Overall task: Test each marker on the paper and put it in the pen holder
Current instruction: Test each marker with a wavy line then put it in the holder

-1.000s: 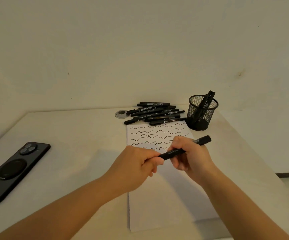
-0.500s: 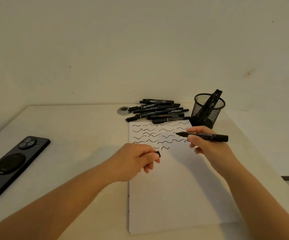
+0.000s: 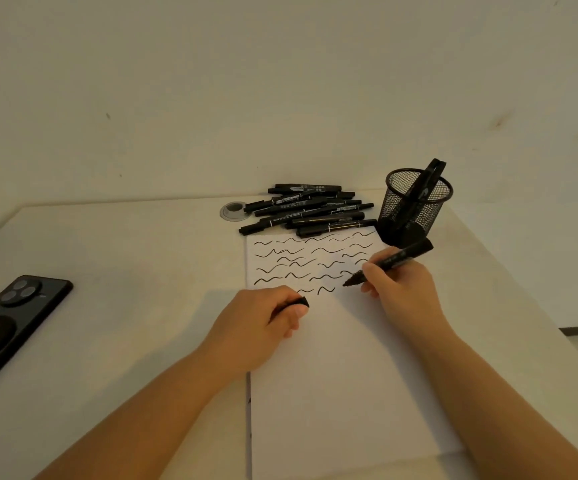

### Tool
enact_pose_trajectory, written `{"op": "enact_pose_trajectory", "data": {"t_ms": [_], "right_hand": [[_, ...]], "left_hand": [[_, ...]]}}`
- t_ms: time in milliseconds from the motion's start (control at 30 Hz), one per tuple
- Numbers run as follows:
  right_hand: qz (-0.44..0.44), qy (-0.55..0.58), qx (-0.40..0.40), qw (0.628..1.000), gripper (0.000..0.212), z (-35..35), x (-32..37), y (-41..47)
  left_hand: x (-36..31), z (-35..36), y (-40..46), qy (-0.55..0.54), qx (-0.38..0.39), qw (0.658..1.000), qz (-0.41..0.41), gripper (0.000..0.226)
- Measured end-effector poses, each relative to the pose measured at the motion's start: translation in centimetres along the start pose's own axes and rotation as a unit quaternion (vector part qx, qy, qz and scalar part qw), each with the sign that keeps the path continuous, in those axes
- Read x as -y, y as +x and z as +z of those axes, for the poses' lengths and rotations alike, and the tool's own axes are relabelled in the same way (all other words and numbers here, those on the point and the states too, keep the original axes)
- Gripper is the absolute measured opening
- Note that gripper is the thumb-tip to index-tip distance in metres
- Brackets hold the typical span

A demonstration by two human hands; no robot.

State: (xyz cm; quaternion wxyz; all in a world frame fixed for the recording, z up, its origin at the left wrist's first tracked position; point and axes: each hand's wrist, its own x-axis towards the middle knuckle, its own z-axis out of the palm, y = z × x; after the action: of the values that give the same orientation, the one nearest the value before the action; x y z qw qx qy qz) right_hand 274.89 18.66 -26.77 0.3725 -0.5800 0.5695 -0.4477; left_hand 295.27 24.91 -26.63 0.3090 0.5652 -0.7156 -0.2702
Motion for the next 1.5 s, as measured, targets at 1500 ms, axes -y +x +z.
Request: {"op": "enact_pose_trajectory", "data": {"t_ms": [1500], "right_hand": [[-0.048,0.187,0.243,0.951,0.023,0.4,2.2,-3.4]], "left_hand": [[-1.4,0.2,-0.8,0.038,-0.023,0.995,0.089,0.019]]}}
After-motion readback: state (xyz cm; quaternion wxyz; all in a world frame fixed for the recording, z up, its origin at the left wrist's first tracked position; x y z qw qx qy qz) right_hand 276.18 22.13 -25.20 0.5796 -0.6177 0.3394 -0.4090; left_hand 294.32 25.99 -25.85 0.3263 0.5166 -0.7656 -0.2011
